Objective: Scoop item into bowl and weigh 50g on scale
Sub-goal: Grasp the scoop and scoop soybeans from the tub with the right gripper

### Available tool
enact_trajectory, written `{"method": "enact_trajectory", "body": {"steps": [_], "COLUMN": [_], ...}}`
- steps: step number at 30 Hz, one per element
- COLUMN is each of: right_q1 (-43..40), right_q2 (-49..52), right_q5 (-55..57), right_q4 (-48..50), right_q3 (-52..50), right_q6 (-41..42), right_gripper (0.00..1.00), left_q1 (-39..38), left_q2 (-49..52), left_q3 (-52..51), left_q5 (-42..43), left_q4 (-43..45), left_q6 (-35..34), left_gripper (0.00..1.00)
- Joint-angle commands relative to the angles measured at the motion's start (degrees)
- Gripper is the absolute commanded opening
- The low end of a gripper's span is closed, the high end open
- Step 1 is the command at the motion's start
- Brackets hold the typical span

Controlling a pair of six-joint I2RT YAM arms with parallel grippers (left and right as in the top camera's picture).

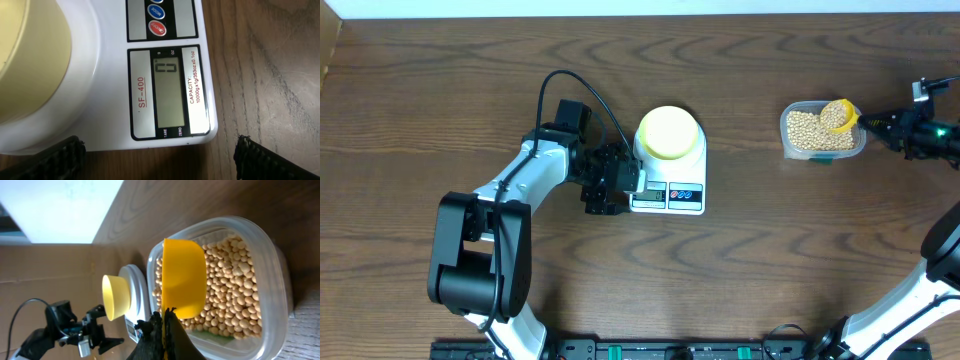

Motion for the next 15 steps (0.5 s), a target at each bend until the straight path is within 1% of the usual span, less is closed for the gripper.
{"method": "enact_trajectory", "body": {"steps": [1, 11, 15], "right_q1": [-1.36, -1.6, -1.6], "right_q2": [0.61, 0.61, 0.61], "right_q5": [-6.05, -6.91, -11.61], "right_q4": [-0.07, -0.09, -0.02], "right_q3": [-0.37, -0.37, -0.37], "right_q6": [0.35, 0.35, 0.33], "right_gripper": [0.01, 0.01, 0.01], "left_q1": [-0.07, -0.07, -0.07], "left_q2": [1.16, 1.16, 1.16], "left_q3": [-0.55, -0.55, -0.55], "left_q5": [0.96, 0.96, 0.96], "left_q4": [-0.15, -0.15, -0.15], "left_q6": [0.94, 0.94, 0.94], "left_gripper": [0.97, 0.97, 0.97]}}
